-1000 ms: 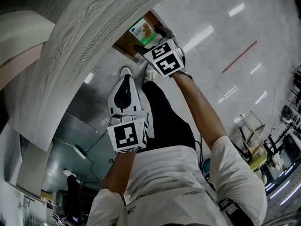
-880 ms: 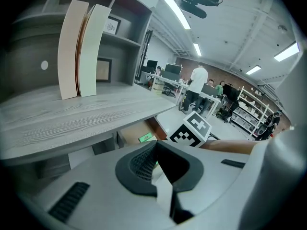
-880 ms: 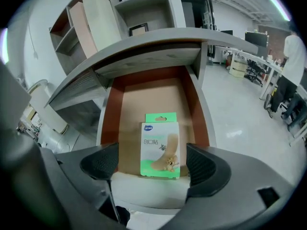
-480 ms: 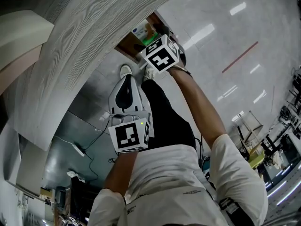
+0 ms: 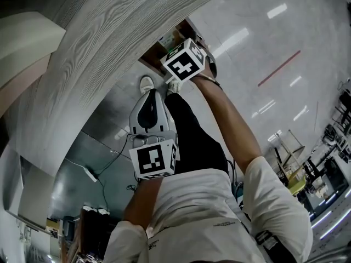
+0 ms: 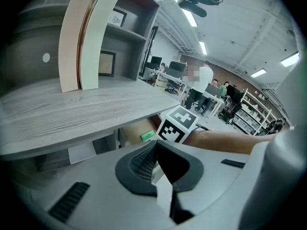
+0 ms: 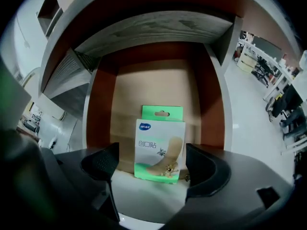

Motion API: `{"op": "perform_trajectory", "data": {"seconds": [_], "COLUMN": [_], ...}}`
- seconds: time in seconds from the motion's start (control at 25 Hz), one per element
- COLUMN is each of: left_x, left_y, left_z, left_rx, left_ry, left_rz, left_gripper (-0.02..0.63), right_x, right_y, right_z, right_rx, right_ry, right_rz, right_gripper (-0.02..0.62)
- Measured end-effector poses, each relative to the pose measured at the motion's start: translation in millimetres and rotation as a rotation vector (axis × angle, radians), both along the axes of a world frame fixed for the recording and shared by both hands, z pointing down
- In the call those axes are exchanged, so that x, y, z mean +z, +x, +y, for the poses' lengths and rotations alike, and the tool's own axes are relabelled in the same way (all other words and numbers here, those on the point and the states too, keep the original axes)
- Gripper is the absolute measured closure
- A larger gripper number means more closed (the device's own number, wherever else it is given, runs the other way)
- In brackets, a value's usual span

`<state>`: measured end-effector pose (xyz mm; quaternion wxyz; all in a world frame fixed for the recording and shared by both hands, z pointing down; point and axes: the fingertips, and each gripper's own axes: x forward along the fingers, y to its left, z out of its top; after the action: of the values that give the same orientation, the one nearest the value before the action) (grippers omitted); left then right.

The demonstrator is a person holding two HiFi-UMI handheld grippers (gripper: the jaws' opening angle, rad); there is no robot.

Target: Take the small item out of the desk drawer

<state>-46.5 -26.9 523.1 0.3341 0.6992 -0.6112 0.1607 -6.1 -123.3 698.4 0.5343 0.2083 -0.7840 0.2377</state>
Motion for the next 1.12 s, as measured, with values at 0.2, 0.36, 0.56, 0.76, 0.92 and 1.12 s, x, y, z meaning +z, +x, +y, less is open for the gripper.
{"op": "perform_trajectory", "data": {"seconds": [0.2,0.36,0.56,0.76,0.92,1.12], "left_x": [3,4,8,10,10,5], "left_y": [-4,-9,-16,-22,-22,-22], "left_z": [-1,-1,-2,1,2,6], "left_rx": [-0.002,-0.008,-0.018,-0.028,-0.021,-0.014], "left_ry": [-0.009,-0.012,-0.016,-0.021,-0.016,-0.001], "left_rz": [0.005,0.007,0.002,-0.001,0.007,0.002], "left_gripper": [0.589,0.589,0.589,0.591,0.591,0.591], "right_x": [4,4,11,10,9,0], "right_y": [0,0,4,5,6,6], "right_z": [-5,-11,-13,-14,-13,-12], "right_rx": [0.010,0.035,0.049,0.061,0.065,0.080], "right_ry": [0.006,0.012,0.018,0.027,0.034,0.051], "right_rz": [0.018,0.024,0.048,0.059,0.060,0.040], "right_gripper": [0.173,0.173,0.182,0.230,0.235,0.245]}}
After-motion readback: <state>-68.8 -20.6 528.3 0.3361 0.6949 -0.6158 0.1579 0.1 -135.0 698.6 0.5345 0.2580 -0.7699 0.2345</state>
